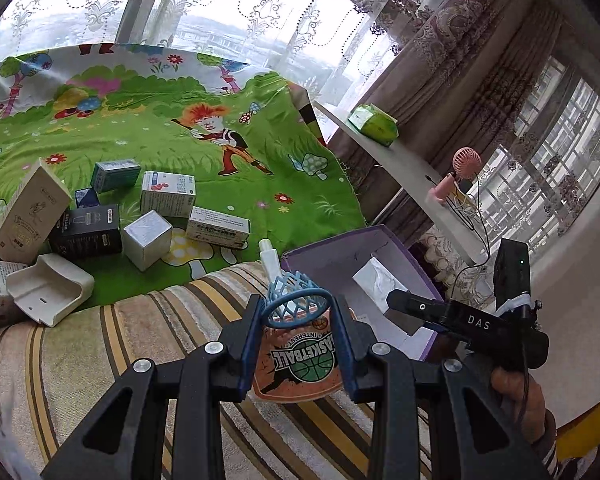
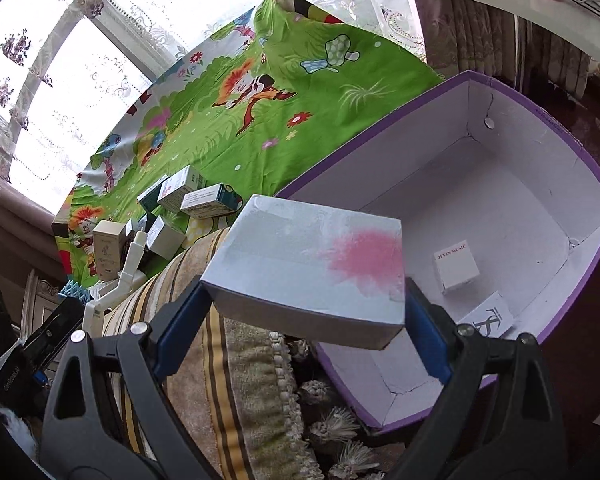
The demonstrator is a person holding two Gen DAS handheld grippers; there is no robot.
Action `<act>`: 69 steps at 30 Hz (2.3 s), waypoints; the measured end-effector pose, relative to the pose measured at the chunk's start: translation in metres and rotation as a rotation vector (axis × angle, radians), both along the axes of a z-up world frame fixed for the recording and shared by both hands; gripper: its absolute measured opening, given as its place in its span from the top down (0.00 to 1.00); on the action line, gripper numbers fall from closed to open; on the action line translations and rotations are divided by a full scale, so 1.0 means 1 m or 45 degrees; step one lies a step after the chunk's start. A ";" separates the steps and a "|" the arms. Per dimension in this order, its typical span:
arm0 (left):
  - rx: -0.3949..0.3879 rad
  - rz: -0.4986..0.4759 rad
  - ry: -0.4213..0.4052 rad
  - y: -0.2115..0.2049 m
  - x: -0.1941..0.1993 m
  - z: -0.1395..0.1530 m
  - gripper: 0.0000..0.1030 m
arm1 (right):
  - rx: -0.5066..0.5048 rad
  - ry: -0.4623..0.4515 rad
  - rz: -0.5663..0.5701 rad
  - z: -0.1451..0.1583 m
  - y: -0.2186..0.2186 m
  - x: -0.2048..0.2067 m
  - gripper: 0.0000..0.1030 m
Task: Organize rigid objects
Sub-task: 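Carry hoop toy and pink-splash box into storage box, open both tools, then grasp large beige box with left tool while right tool grasps long white medicine box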
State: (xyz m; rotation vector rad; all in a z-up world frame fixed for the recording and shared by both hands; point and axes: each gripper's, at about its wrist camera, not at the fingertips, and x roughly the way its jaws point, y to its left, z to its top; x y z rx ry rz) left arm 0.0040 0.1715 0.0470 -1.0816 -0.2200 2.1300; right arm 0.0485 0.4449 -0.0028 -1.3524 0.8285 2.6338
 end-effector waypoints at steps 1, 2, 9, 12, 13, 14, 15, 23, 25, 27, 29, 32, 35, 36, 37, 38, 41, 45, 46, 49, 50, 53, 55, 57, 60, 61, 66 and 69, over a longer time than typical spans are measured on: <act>-0.003 -0.027 -0.003 0.006 0.001 0.000 0.66 | 0.003 0.001 -0.010 0.000 0.004 0.003 0.09; -0.010 -0.051 -0.004 0.013 0.003 0.000 0.66 | 0.008 0.001 -0.020 0.000 0.008 0.005 0.09; -0.037 -0.200 -0.018 0.051 0.013 -0.001 0.60 | 0.071 -0.026 -0.086 0.001 0.026 0.017 0.07; -0.049 -0.218 -0.013 0.056 0.017 -0.002 0.52 | 0.086 -0.036 -0.113 0.000 0.033 0.020 0.06; -0.050 -0.214 -0.013 0.055 0.017 -0.003 0.50 | 0.099 -0.033 -0.124 0.000 0.035 0.021 0.05; -0.044 -0.207 -0.016 0.053 0.016 -0.002 0.50 | 0.116 -0.029 -0.132 0.000 0.036 0.022 0.04; -0.036 -0.198 -0.020 0.051 0.015 -0.002 0.49 | 0.133 -0.026 -0.136 0.001 0.037 0.023 0.04; -0.016 -0.135 -0.023 0.038 0.013 -0.001 0.47 | 0.149 -0.003 -0.060 0.004 0.027 0.022 0.03; -0.007 -0.113 -0.023 0.032 0.012 -0.001 0.47 | 0.156 -0.001 -0.043 0.005 0.023 0.021 0.04; 0.005 -0.085 -0.024 0.024 0.011 0.000 0.47 | 0.161 -0.001 -0.035 0.006 0.020 0.020 0.04; 0.017 -0.052 -0.026 0.015 0.009 0.000 0.47 | 0.155 -0.001 -0.029 0.006 0.018 0.020 0.03; 0.030 0.004 -0.024 -0.001 0.005 0.001 0.47 | 0.145 -0.003 -0.015 0.006 0.015 0.019 0.03; 0.039 0.072 -0.005 -0.023 0.003 0.003 0.47 | 0.135 -0.008 -0.002 0.005 0.011 0.018 0.03; 0.044 0.101 -0.002 -0.032 0.002 0.003 0.47 | 0.133 -0.010 0.003 0.005 0.010 0.017 0.03; 0.054 0.130 -0.004 -0.041 0.001 0.003 0.47 | 0.132 -0.011 0.008 0.005 0.009 0.017 0.03; 0.066 0.160 -0.009 -0.052 0.000 0.002 0.47 | 0.135 -0.012 0.010 0.005 0.007 0.016 0.03; 0.093 0.264 -0.029 -0.086 -0.003 -0.002 0.47 | 0.138 -0.013 0.025 0.005 0.001 0.014 0.03; 0.125 0.392 -0.052 -0.125 -0.005 -0.007 0.47 | 0.148 -0.028 0.065 0.002 -0.011 0.009 0.03; 0.133 0.419 -0.055 -0.133 -0.006 -0.007 0.47 | 0.148 -0.032 0.075 0.001 -0.014 0.008 0.03; 0.152 0.475 -0.071 -0.151 -0.012 -0.009 0.47 | 0.156 -0.039 0.112 0.000 -0.025 0.003 0.03; 0.154 0.489 -0.073 -0.156 -0.014 -0.009 0.47 | 0.164 -0.040 0.125 0.000 -0.028 0.002 0.03; 0.150 0.518 -0.070 -0.167 -0.021 -0.007 0.45 | 0.184 -0.037 0.158 0.001 -0.036 -0.003 0.03; 0.148 0.534 -0.075 -0.173 -0.026 -0.005 0.38 | 0.188 -0.043 0.175 0.002 -0.042 -0.008 0.03; 0.149 0.553 -0.088 -0.179 -0.033 -0.004 0.33 | 0.193 -0.045 0.201 0.003 -0.048 -0.013 0.03; 0.151 0.562 -0.106 -0.185 -0.045 -0.002 0.28 | 0.188 -0.043 0.232 0.006 -0.056 -0.024 0.03; 0.157 0.571 -0.127 -0.188 -0.050 -0.002 0.27 | 0.193 -0.039 0.238 0.008 -0.059 -0.027 0.03; 0.189 0.604 -0.266 -0.198 -0.077 -0.006 0.20 | 0.204 -0.031 0.282 0.014 -0.075 -0.047 0.03; 0.192 0.609 -0.345 -0.200 -0.094 -0.010 0.19 | 0.210 -0.039 0.303 0.014 -0.082 -0.060 0.03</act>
